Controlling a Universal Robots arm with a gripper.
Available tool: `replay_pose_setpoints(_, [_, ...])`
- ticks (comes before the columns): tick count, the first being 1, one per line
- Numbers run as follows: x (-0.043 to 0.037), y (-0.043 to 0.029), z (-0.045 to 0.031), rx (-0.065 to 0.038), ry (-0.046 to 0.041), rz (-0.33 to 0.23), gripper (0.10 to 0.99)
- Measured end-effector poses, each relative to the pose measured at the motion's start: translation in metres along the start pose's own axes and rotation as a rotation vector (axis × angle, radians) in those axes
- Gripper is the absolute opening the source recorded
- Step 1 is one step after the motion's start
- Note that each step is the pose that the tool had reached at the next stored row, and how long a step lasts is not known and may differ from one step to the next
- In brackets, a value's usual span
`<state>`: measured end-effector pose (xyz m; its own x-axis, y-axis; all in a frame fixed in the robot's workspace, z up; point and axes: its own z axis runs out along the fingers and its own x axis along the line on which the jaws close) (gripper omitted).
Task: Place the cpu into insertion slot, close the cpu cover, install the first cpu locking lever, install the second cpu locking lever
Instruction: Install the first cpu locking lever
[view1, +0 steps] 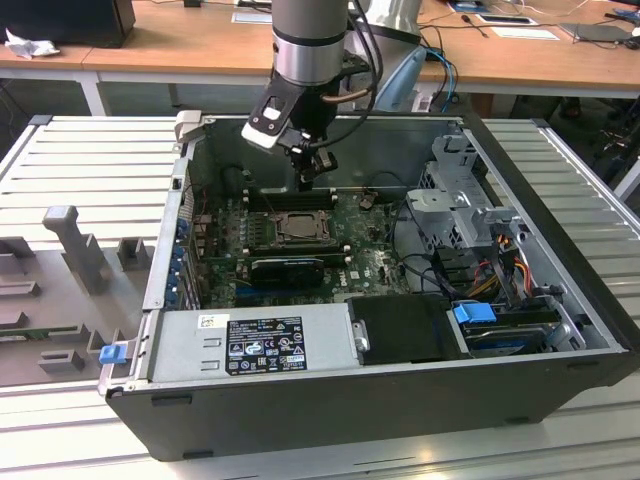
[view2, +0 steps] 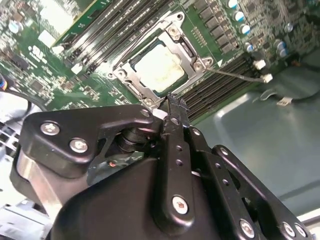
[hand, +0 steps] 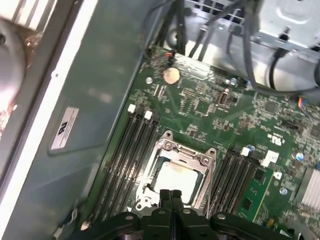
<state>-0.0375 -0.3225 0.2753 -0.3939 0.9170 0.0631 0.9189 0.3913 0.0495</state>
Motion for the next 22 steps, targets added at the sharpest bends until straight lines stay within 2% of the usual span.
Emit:
replay_pose_setpoints(8, [0.0,0.0,0.0002,0.01,0.008,-0.155,0.106])
replay_pose_setpoints(12, [0.0,0.0,0.0002,0.013,0.0109,-0.214,0.106])
replay_pose_setpoints(14, [0.0,0.0,0.0002,0.017,0.0135,-0.266,0.106])
replay_pose_setpoints(22, [0.0,0.0001,0.0002,0.024,0.0196,-0.389,0.106])
